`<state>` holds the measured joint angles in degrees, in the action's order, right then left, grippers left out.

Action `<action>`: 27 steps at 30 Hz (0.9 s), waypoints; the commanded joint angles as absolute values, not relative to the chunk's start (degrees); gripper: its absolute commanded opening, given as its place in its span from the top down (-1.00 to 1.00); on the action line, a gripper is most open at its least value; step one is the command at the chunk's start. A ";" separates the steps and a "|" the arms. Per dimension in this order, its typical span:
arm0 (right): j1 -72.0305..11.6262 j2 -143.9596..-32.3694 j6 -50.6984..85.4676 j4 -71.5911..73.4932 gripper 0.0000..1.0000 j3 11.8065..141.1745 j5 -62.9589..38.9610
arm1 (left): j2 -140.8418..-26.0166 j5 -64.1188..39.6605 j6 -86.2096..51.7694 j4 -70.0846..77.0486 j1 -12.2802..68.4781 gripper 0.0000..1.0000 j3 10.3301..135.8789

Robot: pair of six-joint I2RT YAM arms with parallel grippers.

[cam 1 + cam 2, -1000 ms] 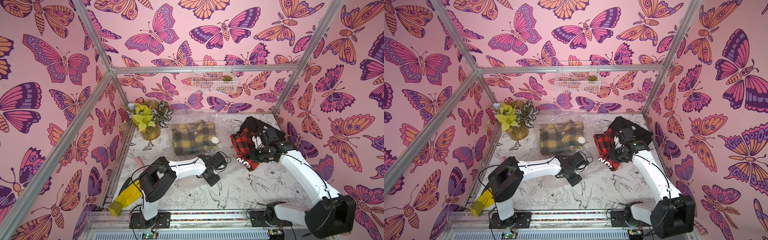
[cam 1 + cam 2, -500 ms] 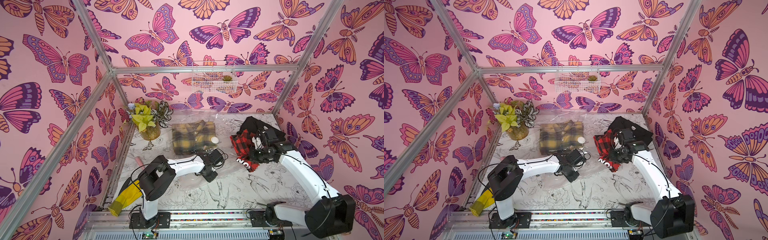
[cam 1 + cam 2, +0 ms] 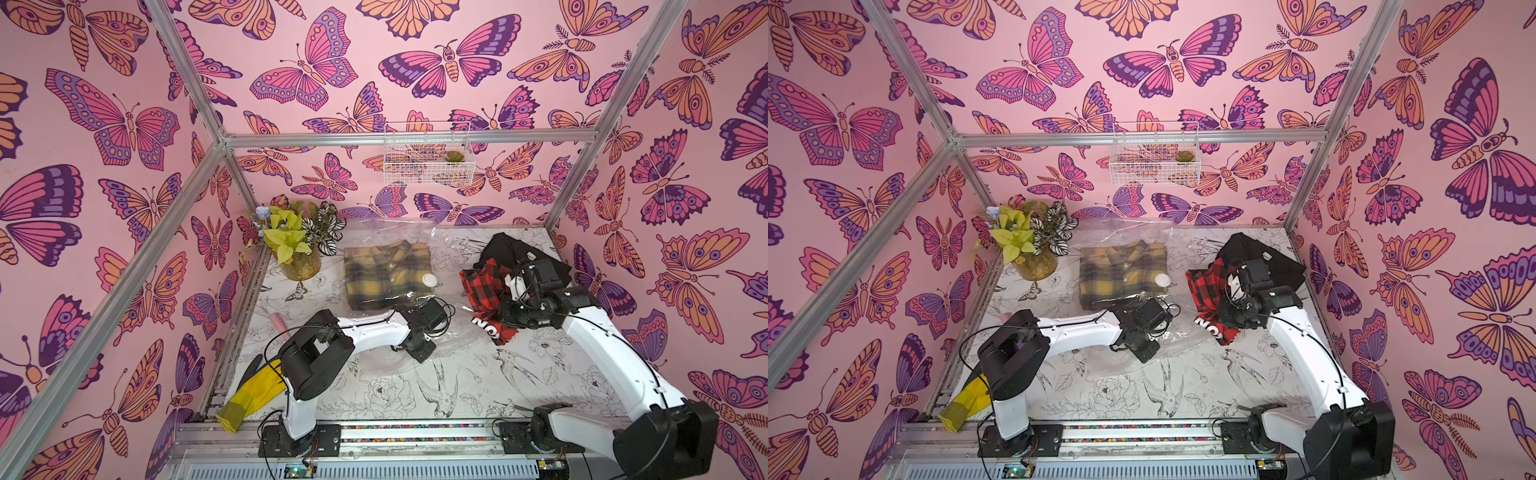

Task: Place the folded shirt into the vacuum bag
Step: Open the vacuum bag at the center of the board, then place the shirt in the vacuum bag.

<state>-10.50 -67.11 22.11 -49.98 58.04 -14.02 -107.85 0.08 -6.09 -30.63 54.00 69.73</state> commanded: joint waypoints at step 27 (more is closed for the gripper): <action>-51.04 -75.51 23.38 -52.81 1.00 56.37 -7.96 | -78.06 0.71 -16.34 -24.15 48.95 1.00 68.54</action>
<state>-52.38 -73.69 24.03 -55.68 53.10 -8.58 -82.21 3.64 -16.84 -27.86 48.38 70.85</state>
